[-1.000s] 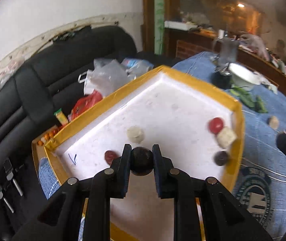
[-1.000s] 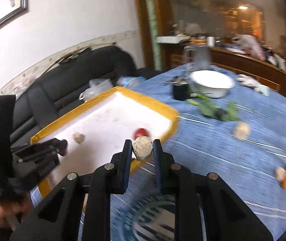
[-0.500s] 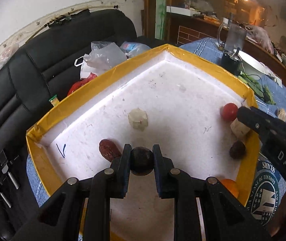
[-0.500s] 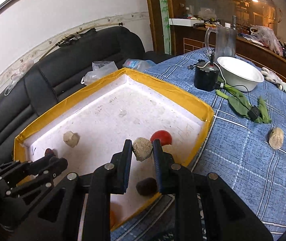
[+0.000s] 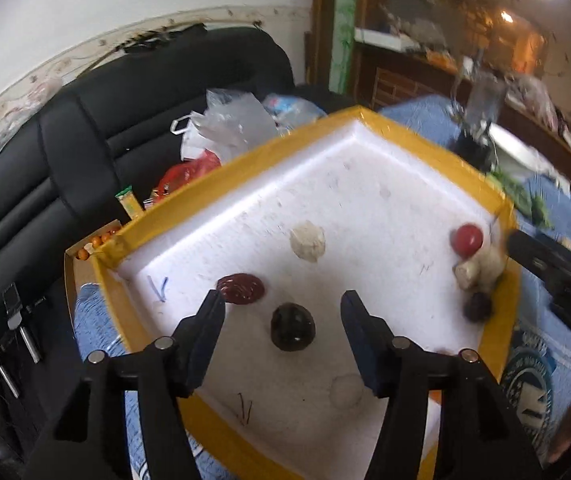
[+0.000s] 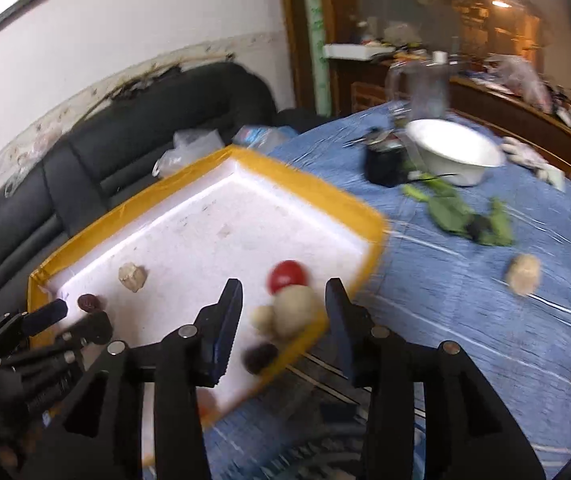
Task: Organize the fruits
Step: 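Open the right tool over the tray while the left tool releases the plum there, then grasp a tangerine with the right tool while the left tool grasps a round tan piece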
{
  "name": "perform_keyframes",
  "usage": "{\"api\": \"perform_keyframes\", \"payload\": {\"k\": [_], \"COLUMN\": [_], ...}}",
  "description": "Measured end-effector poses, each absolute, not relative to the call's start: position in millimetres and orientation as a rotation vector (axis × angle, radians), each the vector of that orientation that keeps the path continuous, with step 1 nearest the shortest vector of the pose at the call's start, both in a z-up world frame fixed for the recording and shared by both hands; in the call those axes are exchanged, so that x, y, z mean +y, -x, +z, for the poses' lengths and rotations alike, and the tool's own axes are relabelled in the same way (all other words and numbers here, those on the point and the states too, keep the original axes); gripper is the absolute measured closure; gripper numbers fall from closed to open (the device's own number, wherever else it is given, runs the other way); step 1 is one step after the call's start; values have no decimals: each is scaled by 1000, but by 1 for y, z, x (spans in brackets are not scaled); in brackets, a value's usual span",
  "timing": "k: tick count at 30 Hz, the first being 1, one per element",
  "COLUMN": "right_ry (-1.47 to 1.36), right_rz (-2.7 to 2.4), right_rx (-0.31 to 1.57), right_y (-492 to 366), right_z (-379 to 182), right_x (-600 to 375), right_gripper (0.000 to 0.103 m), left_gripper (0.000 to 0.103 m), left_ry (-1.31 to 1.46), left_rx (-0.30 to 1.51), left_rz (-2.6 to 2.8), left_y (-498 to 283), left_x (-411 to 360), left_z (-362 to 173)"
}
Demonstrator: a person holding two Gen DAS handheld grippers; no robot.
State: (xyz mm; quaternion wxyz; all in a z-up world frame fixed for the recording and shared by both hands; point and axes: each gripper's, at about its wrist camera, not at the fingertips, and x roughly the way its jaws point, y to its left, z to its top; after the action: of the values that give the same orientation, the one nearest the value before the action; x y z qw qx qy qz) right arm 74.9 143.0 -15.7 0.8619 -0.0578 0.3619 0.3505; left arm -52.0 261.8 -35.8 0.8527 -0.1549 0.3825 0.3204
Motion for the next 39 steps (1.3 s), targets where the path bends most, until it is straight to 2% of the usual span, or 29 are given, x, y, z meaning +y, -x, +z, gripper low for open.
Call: {"api": "perform_keyframes", "payload": {"k": [4, 5, 8, 16, 18, 29, 39], "right_ry": [90, 82, 49, -89, -93, -6, -132], "right_rz": [645, 614, 521, 225, 205, 229, 182], "right_rx": [739, 740, 764, 857, 867, 908, 840], "right_y": [-61, -57, -50, -57, -66, -140, -108], "right_z": [-6, -6, -14, -52, -57, -76, -58], "right_x": [79, 61, 4, -141, -154, -132, -192], "right_gripper": [45, 41, 37, 37, 39, 71, 72], "left_gripper": [22, 22, 22, 22, 22, 22, 23], "left_ry": [336, 338, 336, 180, 128, 49, 48], "left_rx": [723, 708, 705, 760, 784, 815, 845], "left_rz": [678, 674, 617, 373, 317, 189, 0], "left_y": [61, 62, 54, 11, 0, -30, -88], "left_x": [248, 244, 223, 134, 112, 62, -12], "left_z": [-23, -21, -19, -25, -29, -36, -48]}}
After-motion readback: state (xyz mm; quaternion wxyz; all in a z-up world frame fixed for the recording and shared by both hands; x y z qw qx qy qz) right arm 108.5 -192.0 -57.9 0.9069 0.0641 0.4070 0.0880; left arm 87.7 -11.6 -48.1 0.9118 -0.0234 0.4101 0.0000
